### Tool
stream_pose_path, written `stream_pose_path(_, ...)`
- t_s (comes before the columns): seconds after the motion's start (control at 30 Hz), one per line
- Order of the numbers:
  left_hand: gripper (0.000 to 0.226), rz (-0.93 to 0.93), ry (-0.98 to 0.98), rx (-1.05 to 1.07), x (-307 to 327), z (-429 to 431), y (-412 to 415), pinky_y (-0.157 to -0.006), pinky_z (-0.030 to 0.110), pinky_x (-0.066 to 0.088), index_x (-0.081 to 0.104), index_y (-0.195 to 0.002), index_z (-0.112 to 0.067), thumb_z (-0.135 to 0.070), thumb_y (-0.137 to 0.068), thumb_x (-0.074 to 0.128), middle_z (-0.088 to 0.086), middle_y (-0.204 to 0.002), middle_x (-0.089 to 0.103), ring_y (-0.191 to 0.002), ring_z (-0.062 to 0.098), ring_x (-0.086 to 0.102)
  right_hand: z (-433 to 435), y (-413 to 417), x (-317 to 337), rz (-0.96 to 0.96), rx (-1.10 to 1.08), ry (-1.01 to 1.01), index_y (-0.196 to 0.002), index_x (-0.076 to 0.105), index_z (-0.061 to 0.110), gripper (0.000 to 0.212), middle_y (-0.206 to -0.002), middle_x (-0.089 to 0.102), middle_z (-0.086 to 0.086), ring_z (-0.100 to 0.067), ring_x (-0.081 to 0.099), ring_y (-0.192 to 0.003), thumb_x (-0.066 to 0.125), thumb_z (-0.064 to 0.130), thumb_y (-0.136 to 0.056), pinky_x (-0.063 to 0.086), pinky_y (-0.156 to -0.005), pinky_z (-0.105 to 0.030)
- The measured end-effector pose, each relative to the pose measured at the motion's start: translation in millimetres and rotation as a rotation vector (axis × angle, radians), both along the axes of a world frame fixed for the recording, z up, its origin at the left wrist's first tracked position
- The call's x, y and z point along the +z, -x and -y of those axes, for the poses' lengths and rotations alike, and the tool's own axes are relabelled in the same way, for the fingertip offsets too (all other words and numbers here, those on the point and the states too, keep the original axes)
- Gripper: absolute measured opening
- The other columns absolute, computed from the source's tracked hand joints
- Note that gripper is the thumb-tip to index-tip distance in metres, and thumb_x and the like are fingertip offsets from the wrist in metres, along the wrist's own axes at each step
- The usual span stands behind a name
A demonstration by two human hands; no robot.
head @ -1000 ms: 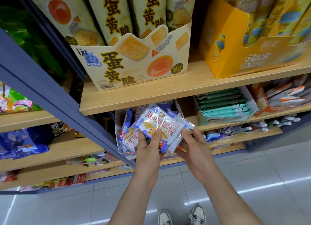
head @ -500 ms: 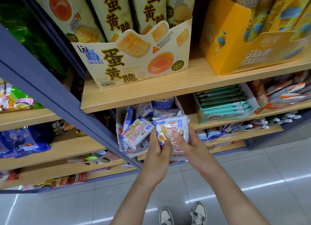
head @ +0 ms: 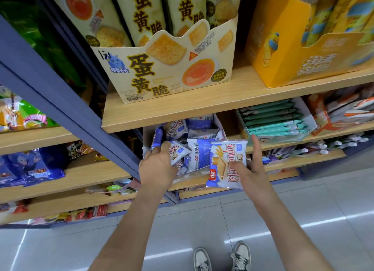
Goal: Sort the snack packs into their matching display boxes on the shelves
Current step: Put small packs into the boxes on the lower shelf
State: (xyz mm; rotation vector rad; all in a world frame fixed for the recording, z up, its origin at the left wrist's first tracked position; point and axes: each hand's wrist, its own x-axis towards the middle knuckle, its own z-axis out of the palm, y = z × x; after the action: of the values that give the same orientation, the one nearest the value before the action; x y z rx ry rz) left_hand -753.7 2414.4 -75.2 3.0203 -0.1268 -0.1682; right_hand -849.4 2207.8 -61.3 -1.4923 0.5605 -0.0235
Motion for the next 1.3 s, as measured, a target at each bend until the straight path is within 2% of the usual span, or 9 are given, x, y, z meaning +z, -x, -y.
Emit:
stream_pose_path(0.13,0.046,0.236,0.211,0.018,12.6,-6.4,8.0,-0.070,0.032,0.047,0.056,-0.133,-0.022,-0.017,-0.087,0.060,0.005,-0.106,0.070,-0.088,0.028,0.064,2.4,3.6,9.8,0.020,0.075,0.071,-0.128,0.042,0.055,0.056,-0.111,0.066,0.011,0.002,0.070,-0.082,0.053,0.008,-0.099,0.052,-0.061,-0.015)
stream_pose_path(0.27,0.043,0.354,0.722,-0.229,36.6,-5.0,39.3,-0.099,0.024,0.045,0.070,-0.117,-0.030,-0.005,-0.082,0.067,-0.016,-0.120,0.065,-0.117,0.007,0.055,6.8,3.4,14.7,-0.054,0.187,0.124,-0.108,0.064,0.050,0.036,-0.126,0.059,0.010,-0.003,0.063,-0.099,0.053,0.017,-0.099,0.050,-0.082,-0.024)
stream_pose_path(0.47,0.022,-0.305,1.485,0.211,63.3,21.1,66.2,-0.071,0.026,0.056,0.067,-0.109,-0.020,-0.021,-0.088,0.061,-0.001,-0.096,0.077,-0.087,0.012,0.072,5.7,4.9,25.5,0.034,0.231,0.132,-0.114,0.063,0.053,0.045,-0.130,0.056,0.023,0.013,0.053,-0.108,0.053,0.012,-0.099,0.041,-0.083,-0.004)
stream_pose_path(0.57,0.022,-0.400,1.582,0.325,57.9,29.5,71.9,-0.066,0.028,0.059,0.065,-0.115,-0.013,-0.013,-0.094,0.056,0.005,-0.096,0.077,-0.082,0.016,0.073,1.3,4.4,27.3,0.051,0.210,0.106,-0.119,0.065,0.041,0.045,-0.127,0.057,0.016,0.018,0.055,-0.097,0.050,0.005,-0.097,0.041,-0.073,0.000)
stream_pose_path(0.67,0.029,-0.257,1.575,0.179,57.6,26.7,76.0,-0.081,0.027,0.058,0.069,-0.110,-0.013,0.002,-0.086,0.066,0.005,-0.105,0.075,-0.098,0.018,0.069,0.8,3.2,25.4,-0.019,0.116,0.046,-0.100,0.073,0.043,0.042,-0.118,0.066,0.002,-0.009,0.068,-0.095,0.049,0.008,-0.097,0.051,-0.070,-0.019)
stream_pose_path(0.77,0.037,-0.171,1.529,-0.129,61.6,18.8,70.6,-0.086,0.030,0.056,0.077,-0.092,-0.023,0.006,-0.069,0.074,0.004,-0.119,0.068,-0.114,0.013,0.062,7.6,7.5,31.1,-0.090,0.072,-0.045,-0.088,0.077,0.039,0.032,-0.091,0.074,0.003,-0.020,0.070,-0.084,0.049,0.033,-0.101,0.053,-0.067,-0.023)
stream_pose_path(0.9,0.041,-0.213,1.409,-0.304,60.9,21.9,58.7,-0.085,0.027,0.056,0.079,-0.082,-0.021,0.016,-0.069,0.068,0.001,-0.140,0.046,-0.128,0.009,0.052,16.9,12.4,32.0,-0.151,0.226,-0.223,-0.111,0.073,0.030,0.054,-0.113,0.070,-0.019,-0.028,0.068,-0.105,0.053,0.069,-0.080,0.049,-0.090,-0.037)
stream_pose_path(1.1,0.060,-0.339,1.394,-0.131,41.4,40.7,51.2,-0.090,0.038,0.056,0.081,-0.083,-0.024,0.021,-0.089,0.042,-0.008,-0.135,0.058,-0.125,0.019,0.056,13.4,11.6,31.8,-0.089,0.335,-0.304,-0.126,0.062,0.029,0.056,-0.114,0.074,-0.002,-0.021,0.070,-0.106,0.073,0.019,-0.073,0.054,-0.089,-0.036)
stream_pose_path(1.3,0.061,-0.541,1.517,0.055,46.1,63.0,68.1,-0.079,0.018,0.054,0.035,-0.142,-0.043,-0.026,-0.088,0.059,-0.027,-0.113,0.067,-0.103,-0.009,0.063,13.0,16.5,27.3,-0.017,0.293,-0.210,-0.141,0.017,0.066,0.089,-0.121,0.068,0.020,-0.004,0.066,-0.111,0.069,0.017,-0.088,0.053,-0.088,-0.026)
